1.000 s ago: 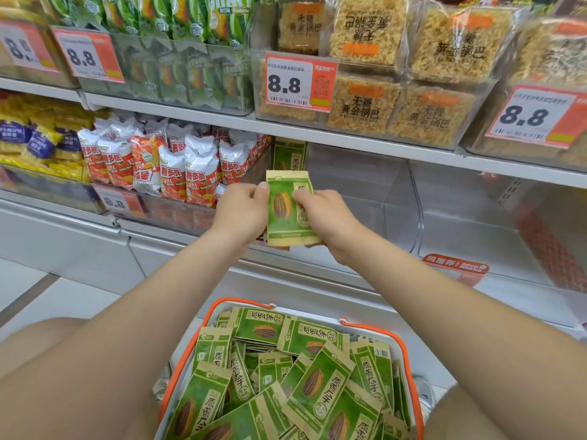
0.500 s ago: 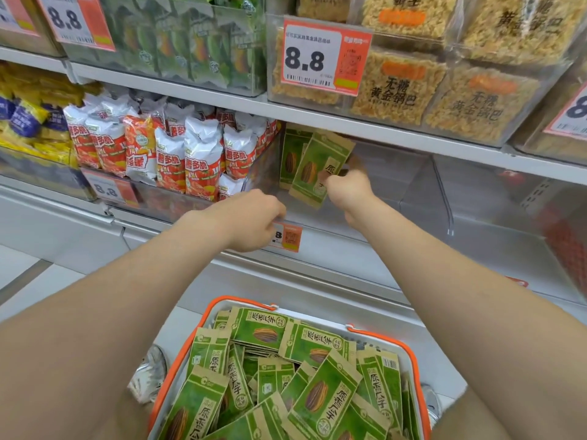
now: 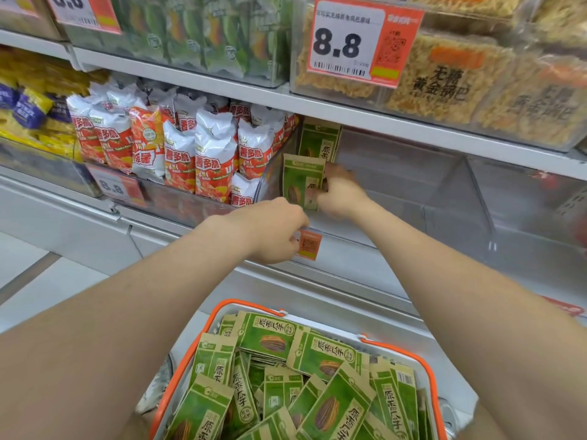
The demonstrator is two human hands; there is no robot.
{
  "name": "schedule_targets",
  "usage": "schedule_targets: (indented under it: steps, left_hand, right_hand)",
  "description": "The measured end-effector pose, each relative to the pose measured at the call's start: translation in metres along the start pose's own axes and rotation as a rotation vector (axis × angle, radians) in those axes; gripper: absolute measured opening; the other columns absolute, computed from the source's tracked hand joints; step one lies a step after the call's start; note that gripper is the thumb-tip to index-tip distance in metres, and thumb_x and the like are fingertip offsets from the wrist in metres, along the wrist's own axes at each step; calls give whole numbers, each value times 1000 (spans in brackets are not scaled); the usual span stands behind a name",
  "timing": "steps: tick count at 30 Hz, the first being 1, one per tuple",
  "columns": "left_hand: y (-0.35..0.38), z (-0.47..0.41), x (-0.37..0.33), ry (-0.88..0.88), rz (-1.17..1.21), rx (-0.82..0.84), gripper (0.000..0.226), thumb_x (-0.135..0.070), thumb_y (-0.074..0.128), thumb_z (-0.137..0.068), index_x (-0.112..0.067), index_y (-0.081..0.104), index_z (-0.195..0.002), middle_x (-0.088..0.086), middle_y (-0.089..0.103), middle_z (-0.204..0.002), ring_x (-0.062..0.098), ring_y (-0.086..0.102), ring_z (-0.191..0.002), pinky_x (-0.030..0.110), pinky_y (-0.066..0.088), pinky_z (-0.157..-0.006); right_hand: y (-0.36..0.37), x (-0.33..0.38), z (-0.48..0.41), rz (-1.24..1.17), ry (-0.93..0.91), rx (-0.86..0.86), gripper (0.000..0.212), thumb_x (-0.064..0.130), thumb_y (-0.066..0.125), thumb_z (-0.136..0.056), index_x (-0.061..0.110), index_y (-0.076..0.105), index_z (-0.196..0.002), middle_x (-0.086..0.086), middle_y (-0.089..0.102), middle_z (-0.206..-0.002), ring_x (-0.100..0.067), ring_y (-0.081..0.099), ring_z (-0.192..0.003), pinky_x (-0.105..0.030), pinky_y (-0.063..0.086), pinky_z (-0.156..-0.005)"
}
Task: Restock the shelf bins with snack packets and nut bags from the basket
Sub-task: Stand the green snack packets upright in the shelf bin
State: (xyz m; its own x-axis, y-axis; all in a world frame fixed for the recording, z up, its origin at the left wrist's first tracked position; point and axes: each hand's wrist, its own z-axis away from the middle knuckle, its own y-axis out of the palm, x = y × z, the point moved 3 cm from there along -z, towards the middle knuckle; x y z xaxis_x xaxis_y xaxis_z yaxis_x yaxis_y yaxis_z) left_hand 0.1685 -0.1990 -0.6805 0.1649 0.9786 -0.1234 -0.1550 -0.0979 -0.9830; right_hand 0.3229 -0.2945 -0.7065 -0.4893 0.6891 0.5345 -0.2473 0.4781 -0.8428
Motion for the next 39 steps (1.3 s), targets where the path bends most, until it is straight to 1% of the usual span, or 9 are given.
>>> schedule_targets:
  steps: [3, 5, 8, 17, 25, 29, 33, 36, 39]
  left_hand:
    - [1, 1, 0, 1, 31, -9, 24, -17, 48, -96, -22, 43, -73, 2, 48, -77, 35, 57, -84, 35, 34, -61]
    - [1, 2, 0, 0, 38, -18, 25, -17, 48, -96, -23, 42, -72, 2, 48, -77, 37, 59, -87, 35, 36, -63]
    - [1, 3, -1, -18, 39, -6, 24, -20, 49, -98, -23, 43, -75, 1, 46, -75, 38, 59, -89, 35, 37, -65]
    - [3, 0, -1, -38, 17, -8, 26, -20, 47, -99, -23, 42, -73, 1, 43, -75, 39, 57, -84, 35, 36, -64]
    - [3, -3, -2, -47, -13, 4, 13, -16, 48, -99, -19, 53, -87, 0, 42, -75, 40, 58, -85, 35, 36, -62]
    - [2, -3, -2, -55, -12, 35, 12, -14, 49, -99, -15, 60, -101, 0, 41, -78, 41, 60, -91, 36, 40, -66]
    - [1, 0, -1, -60, -5, 32, 17, -17, 47, -100, -15, 62, -107, 1, 46, -80, 39, 61, -94, 38, 45, -68]
    - [-3, 6, -3, -46, 3, 5, 24, -20, 48, -100, -17, 63, -118, 9, 62, -101, 38, 63, -102, 44, 55, -80]
    - [-8, 12, -9, -22, -9, -51, 31, -21, 54, -101, -17, 58, -131, 10, 61, -123, 32, 57, -115, 38, 50, -91]
  right_hand:
    - [4, -4, -1, -63, 36, 38, 33, 21, 64, -99, 19, 59, -131, -4, 70, -125, -27, 67, -112, -39, 59, -92]
    - [-1, -5, -2, -155, 108, -32, 35, 21, 60, -102, 16, 49, -135, -7, 68, -126, -31, 67, -113, -46, 60, -92]
    - [-14, -8, -6, -191, 168, -180, 46, 24, 59, -104, 15, 38, -144, -10, 66, -132, -35, 64, -118, -41, 54, -88]
    - [-11, -9, -21, -171, 169, -242, 32, 22, 55, -106, 13, 45, -135, -12, 65, -132, -38, 63, -119, -48, 56, -93]
    - [-10, -14, -26, -262, 253, -405, 54, 22, 66, -98, 8, 35, -140, -16, 70, -121, -35, 70, -107, -44, 59, -86]
    - [-12, -18, -19, -269, 251, -334, 35, 21, 68, -97, 14, 45, -123, -11, 71, -113, -32, 71, -103, -41, 60, -77]
    - [-17, -14, -8, -171, 218, -245, 20, 19, 66, -97, 18, 60, -116, -6, 69, -119, -27, 68, -107, -30, 50, -72]
    - [-20, -7, 4, -75, 147, -149, 23, 17, 63, -96, 17, 66, -119, -6, 66, -127, -27, 63, -115, -27, 46, -78]
    - [-27, 5, 24, -5, 43, -126, 28, 14, 57, -95, 15, 70, -119, -7, 69, -126, -28, 64, -115, -26, 46, -85]
